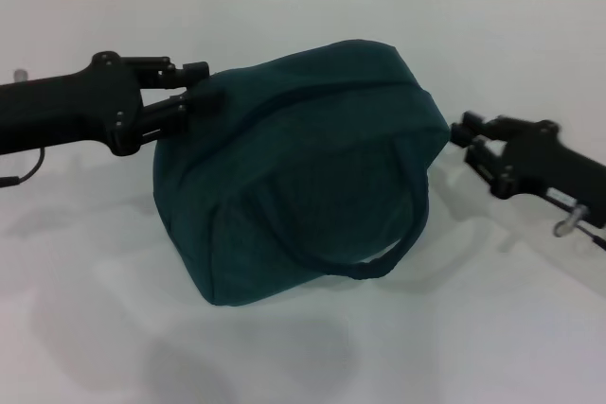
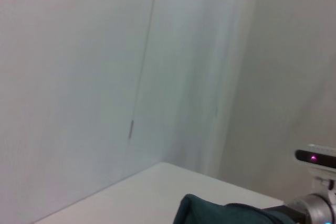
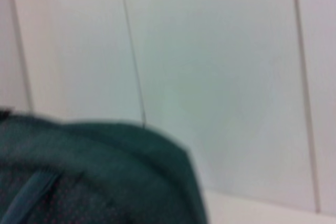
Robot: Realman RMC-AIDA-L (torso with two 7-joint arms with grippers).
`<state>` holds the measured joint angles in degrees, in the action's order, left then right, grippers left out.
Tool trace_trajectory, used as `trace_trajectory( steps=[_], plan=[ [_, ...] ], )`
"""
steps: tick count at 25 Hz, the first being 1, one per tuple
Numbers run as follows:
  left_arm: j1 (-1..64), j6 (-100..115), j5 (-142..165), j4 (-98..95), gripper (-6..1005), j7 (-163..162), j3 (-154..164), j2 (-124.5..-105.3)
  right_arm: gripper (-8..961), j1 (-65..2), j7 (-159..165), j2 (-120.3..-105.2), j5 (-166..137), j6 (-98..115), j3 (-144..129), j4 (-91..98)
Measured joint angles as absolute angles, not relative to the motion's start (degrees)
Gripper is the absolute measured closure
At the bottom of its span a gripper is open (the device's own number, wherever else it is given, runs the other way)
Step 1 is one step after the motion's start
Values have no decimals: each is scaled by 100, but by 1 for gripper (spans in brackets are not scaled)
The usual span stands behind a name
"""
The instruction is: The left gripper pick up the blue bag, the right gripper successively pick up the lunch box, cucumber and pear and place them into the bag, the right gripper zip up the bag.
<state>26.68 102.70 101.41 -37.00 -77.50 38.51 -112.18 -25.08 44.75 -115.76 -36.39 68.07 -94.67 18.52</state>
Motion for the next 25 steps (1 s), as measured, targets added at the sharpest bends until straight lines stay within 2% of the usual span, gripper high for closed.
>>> trace_trajectory(
  steps=[1, 3, 8, 17, 19, 25],
  plan=[
    [2611, 10272, 10070, -3700, 799, -7749, 3849, -11222, 812, -2451, 4470, -11577, -3638, 6927, -9337, 1847],
    [2478, 10274, 9857, -3699, 737, -7727, 3849, -11226, 799, -2364, 4461, -11579, -3636, 7130, -9092, 1821],
    [2156, 10481, 9307, -3731, 562, -7616, 3849, -11251, 575, -2262, 4494, -11549, -3638, 7826, -8783, 1820],
    [2009, 11439, 9314, -3744, 211, -7604, 3959, -11274, 384, -2699, 5219, -11350, -4304, 9341, -8801, 1889],
    [1951, 11529, 9338, -3744, 212, -7599, 4064, -11283, 341, -2822, 5482, -11315, -4666, 9448, -8801, 1979],
    [1832, 11623, 9354, -3744, 214, -7597, 4301, -11291, 324, -3087, 6395, -11231, -5842, 9560, -8763, 2455]
  ],
)
